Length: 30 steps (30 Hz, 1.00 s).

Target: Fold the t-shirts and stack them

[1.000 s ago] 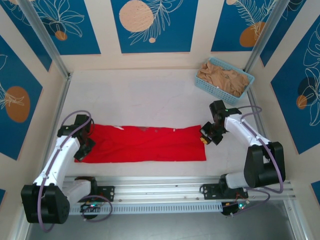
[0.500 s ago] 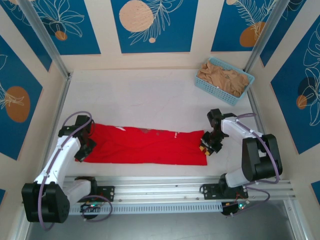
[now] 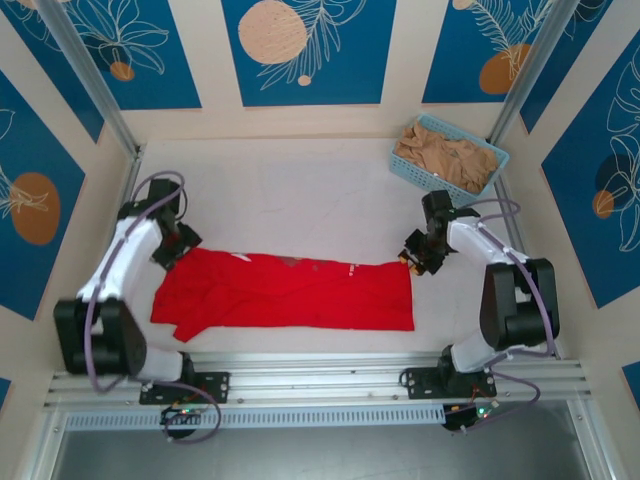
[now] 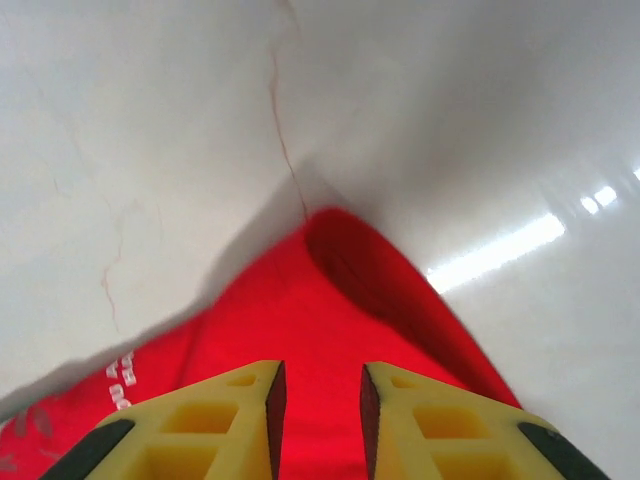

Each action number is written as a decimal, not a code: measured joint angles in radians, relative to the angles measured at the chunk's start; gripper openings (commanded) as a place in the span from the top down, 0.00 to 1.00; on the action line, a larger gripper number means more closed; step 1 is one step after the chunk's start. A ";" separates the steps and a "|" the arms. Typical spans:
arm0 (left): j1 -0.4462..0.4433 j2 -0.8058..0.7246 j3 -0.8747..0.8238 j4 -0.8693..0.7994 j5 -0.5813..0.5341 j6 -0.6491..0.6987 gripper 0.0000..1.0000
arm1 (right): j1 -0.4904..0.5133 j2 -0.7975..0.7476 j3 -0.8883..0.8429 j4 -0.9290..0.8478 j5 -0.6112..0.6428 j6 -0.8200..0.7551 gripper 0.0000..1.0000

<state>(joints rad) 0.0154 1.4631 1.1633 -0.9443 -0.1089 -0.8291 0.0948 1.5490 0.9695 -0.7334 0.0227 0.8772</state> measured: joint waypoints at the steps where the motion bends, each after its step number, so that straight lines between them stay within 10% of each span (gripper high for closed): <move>1: 0.010 0.066 0.031 0.027 0.017 0.018 0.41 | -0.005 0.019 0.002 0.018 0.000 -0.016 0.73; 15: 0.068 0.403 0.181 0.063 0.082 0.163 0.45 | -0.032 0.058 -0.041 0.109 -0.037 -0.101 0.71; 20: 0.089 0.403 0.171 0.062 0.056 0.178 0.47 | -0.032 0.058 -0.041 0.135 -0.058 -0.098 0.87; 30: 0.146 0.415 0.155 0.066 0.037 0.203 0.99 | -0.034 0.058 -0.042 0.129 -0.048 -0.081 1.00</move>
<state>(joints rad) 0.1612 1.8778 1.3186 -0.8783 -0.0723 -0.6262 0.0612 1.6066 0.9279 -0.6041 -0.0257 0.7959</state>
